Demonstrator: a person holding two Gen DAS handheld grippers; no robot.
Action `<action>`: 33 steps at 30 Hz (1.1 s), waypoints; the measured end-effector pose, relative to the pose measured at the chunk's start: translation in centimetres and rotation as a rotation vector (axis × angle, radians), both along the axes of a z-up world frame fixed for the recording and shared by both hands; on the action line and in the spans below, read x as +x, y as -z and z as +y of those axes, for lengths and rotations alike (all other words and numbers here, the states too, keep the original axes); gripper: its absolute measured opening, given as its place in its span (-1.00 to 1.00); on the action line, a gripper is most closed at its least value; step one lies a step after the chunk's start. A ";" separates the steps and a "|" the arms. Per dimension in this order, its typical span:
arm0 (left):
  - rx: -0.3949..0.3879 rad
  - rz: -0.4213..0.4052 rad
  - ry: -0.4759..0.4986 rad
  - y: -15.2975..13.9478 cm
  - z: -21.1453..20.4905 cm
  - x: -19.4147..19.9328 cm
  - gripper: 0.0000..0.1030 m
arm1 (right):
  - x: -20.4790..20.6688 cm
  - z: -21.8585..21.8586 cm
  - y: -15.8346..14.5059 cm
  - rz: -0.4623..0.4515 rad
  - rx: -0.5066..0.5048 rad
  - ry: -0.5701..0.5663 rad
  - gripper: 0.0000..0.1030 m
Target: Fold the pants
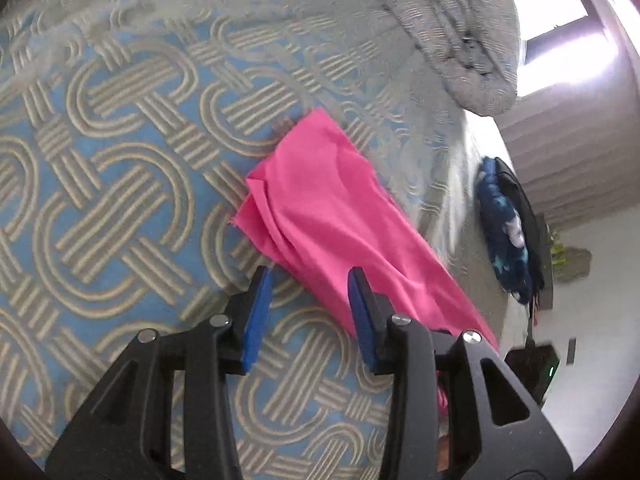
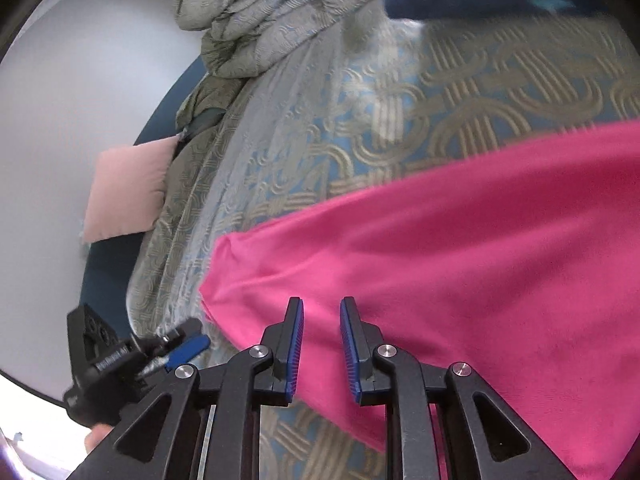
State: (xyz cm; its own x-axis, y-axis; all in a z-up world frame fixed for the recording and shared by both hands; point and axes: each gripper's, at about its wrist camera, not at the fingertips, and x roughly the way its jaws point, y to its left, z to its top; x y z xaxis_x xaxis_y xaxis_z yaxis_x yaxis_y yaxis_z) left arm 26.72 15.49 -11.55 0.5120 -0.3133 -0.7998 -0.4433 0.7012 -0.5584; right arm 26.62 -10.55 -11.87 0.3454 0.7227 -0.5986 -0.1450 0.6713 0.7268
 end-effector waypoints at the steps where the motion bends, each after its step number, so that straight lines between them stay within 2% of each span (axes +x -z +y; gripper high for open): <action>1: -0.005 0.008 -0.013 0.3 0.1 0.3 -0.19 | -0.2 -0.4 0.3 -0.008 0.030 0.001 -0.67; 4: -0.028 0.017 -0.054 0.7 0.5 1.1 -0.18 | -0.5 -1.1 0.9 -0.041 0.074 -0.012 -0.72; 8: -0.036 0.022 -0.086 0.9 0.9 2.2 -0.17 | -1.0 -0.4 0.5 -0.094 0.018 -0.030 -0.72; 15: 0.039 0.014 -0.100 0.8 0.4 3.3 -0.18 | -1.1 -0.8 0.9 -0.102 0.050 -0.035 -0.72; 17: 0.060 0.016 -0.107 0.8 0.4 3.2 -0.53 | -1.0 -0.9 1.0 -0.105 0.056 -0.035 -0.71; 20: 0.043 0.014 -0.133 0.9 0.9 2.7 -0.79 | -1.1 -0.9 1.0 -0.108 0.064 -0.037 -0.71; 26: 0.102 -0.048 -0.076 -1.7 -0.4 2.8 -0.85 | -1.2 -1.1 0.9 -0.116 0.084 -0.044 -0.66; 29: 0.127 -0.101 -0.022 -4.1 -1.9 3.1 -0.85 | -1.6 -1.4 0.4 -0.118 0.123 -0.051 -0.41; 31: 0.144 -0.133 0.021 -5.6 -3.2 3.2 -0.85 | -2.4 -1.8 -0.4 -0.129 0.142 -0.055 -0.08; 33: 0.154 -0.170 0.069 -7.2 -4.8 3.2 -0.85 | -3.2 -2.3 -1.0 -0.141 0.156 -0.052 0.08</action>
